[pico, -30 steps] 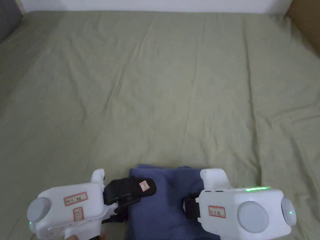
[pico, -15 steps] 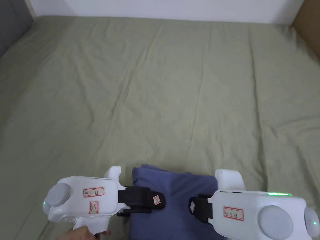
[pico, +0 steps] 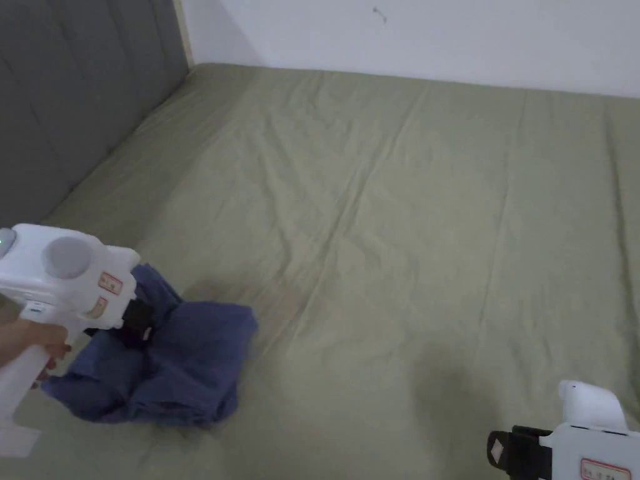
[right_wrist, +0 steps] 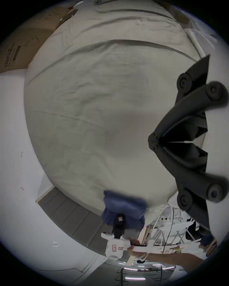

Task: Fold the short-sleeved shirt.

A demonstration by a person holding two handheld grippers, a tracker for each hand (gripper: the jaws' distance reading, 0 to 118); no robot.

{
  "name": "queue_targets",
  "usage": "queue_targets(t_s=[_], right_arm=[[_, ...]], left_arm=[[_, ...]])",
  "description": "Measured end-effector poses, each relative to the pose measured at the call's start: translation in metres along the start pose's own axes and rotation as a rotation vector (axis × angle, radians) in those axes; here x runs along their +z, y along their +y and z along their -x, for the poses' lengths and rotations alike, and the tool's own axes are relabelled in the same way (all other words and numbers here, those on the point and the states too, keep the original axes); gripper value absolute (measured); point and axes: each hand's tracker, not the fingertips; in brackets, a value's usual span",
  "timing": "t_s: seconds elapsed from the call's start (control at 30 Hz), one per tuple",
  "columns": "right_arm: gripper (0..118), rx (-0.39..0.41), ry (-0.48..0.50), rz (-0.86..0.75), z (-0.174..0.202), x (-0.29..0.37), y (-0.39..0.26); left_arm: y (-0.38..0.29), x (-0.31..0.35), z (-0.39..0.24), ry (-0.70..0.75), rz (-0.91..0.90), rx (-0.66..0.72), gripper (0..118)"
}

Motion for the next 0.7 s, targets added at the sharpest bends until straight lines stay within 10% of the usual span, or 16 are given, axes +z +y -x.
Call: queue_targets(t_s=[0.2,0.33,0.53,0.6,0.7], right_arm=[[0,-0.013,-0.021,0.027,-0.003,-0.013,0.001],[0,-0.016,-0.021,0.037,-0.002,-0.015,0.0],[0,-0.016,-0.005,0.03,-0.004,-0.012,0.0],[0,-0.024,0.0,0.025,-0.006,-0.01,-0.001],[0,-0.033,0.006,0.014,-0.012,-0.004,-0.005]], left_arm=[[-0.002,-0.011,0.034,0.172,0.011,-0.043,26],[-0.008,-0.012,0.03,0.309,-0.023,-0.044,115],[-0.019,0.006,0.01,0.151,-0.069,0.073,113],[-0.026,0.02,0.003,0.05,-0.141,0.138,98],[-0.043,0.039,-0.024,-0.017,-0.281,0.186,0]])
